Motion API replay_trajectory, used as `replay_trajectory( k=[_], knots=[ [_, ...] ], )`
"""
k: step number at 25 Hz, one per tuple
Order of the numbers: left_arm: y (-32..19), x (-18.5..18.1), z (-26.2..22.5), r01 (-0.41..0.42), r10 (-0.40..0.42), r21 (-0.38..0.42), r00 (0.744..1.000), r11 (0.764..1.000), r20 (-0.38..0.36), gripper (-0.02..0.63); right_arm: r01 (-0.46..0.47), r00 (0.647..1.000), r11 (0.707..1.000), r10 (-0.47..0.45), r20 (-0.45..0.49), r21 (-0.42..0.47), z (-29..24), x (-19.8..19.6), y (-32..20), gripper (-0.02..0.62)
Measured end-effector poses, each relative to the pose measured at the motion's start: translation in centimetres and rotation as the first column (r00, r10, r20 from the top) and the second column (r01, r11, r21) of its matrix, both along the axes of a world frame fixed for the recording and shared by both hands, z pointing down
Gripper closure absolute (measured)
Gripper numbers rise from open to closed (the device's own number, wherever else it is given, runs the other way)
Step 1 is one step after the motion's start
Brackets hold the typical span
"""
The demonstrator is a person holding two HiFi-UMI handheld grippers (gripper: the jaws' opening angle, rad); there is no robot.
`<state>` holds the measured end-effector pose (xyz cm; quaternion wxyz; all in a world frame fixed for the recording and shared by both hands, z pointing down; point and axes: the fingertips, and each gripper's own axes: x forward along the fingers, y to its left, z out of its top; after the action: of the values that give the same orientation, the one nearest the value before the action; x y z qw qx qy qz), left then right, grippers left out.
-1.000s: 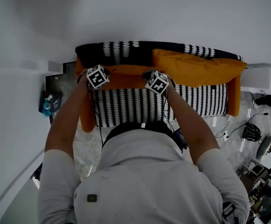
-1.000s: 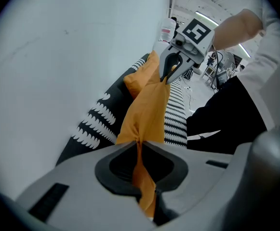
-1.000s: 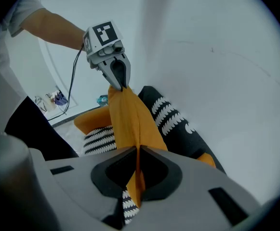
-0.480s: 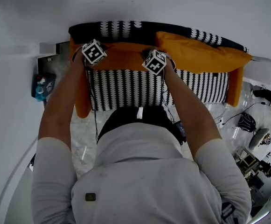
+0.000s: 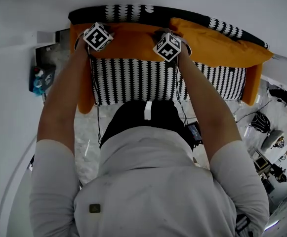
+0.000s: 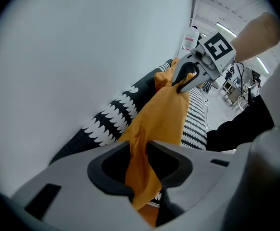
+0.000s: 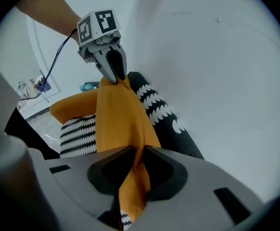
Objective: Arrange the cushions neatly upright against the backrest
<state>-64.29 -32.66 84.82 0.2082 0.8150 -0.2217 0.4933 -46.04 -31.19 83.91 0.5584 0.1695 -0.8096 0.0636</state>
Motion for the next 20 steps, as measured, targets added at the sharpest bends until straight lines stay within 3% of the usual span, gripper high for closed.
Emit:
replay_trajectory(
  k=[10,17,20],
  knots=[
    [-1.4,-1.2,-1.2,0.104,-0.102,0.113,0.994,0.988,-0.026,0.451,-0.047,0.998,0.998,0.046,0.031,0.051,-0.3,0.1,-0.6,0.478],
    [-1.1,-1.6,-4.3,0.177,-0.163,0.139,0.981,0.974,-0.108,0.451,-0.098,0.989,0.994,0.091,0.117,0.054,-3.2,0.1,-0.6,0.428],
    [-0.9,-2.1,-6.1,0.242,-0.221,0.142,0.963,0.960,-0.152,0.451,-0.133,0.978,0.989,0.121,0.171,0.062,-5.3,0.1,-0.4,0.425]
  ],
)
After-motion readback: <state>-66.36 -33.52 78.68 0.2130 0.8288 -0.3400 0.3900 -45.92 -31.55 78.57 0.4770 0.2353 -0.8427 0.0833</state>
